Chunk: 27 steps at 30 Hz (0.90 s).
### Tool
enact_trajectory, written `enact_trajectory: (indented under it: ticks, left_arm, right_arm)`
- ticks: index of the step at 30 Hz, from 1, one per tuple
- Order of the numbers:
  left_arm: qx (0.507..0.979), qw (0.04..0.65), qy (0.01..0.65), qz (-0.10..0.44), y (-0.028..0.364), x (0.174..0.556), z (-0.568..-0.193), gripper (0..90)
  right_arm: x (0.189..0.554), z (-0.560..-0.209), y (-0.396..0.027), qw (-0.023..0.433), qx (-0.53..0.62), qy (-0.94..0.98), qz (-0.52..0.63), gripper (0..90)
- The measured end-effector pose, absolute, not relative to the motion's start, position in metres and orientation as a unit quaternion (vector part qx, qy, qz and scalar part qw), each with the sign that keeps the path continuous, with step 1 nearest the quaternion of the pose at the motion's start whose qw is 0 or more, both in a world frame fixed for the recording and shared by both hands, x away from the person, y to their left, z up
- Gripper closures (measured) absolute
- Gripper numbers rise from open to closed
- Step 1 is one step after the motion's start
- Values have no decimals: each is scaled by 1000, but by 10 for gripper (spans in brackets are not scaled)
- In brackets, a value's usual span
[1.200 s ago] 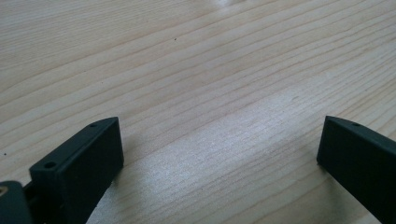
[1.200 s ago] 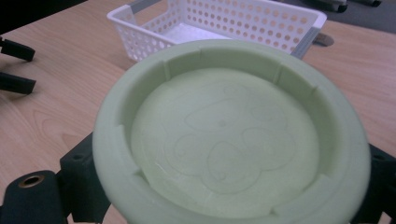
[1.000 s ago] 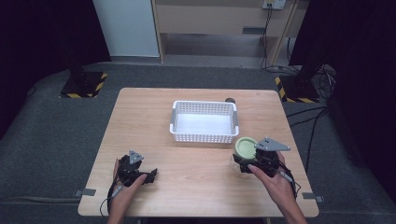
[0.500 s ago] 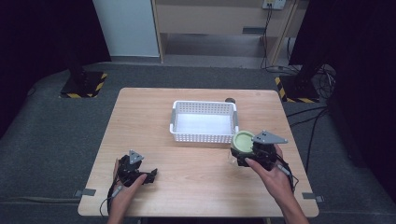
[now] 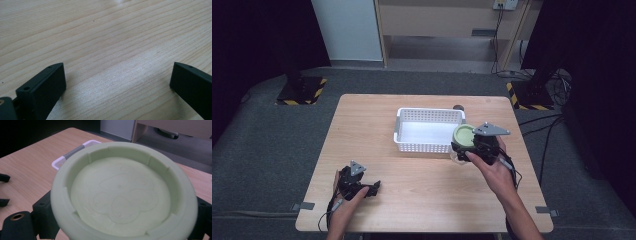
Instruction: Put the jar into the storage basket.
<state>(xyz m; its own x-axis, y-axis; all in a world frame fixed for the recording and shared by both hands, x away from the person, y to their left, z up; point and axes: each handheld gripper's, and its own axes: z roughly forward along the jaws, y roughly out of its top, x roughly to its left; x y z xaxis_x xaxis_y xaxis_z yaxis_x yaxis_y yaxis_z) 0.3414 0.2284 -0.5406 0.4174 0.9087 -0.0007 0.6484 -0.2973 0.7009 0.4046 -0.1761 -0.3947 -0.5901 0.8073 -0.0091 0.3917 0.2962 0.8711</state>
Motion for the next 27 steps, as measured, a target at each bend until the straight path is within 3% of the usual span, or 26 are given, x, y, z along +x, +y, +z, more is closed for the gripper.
enact_trajectory:
  ticks: [27]
  left_arm:
    - [779,319,500,204,228,341,-541,0]
  right_arm:
    - [487,-388,-139,246,424,748,448,115]
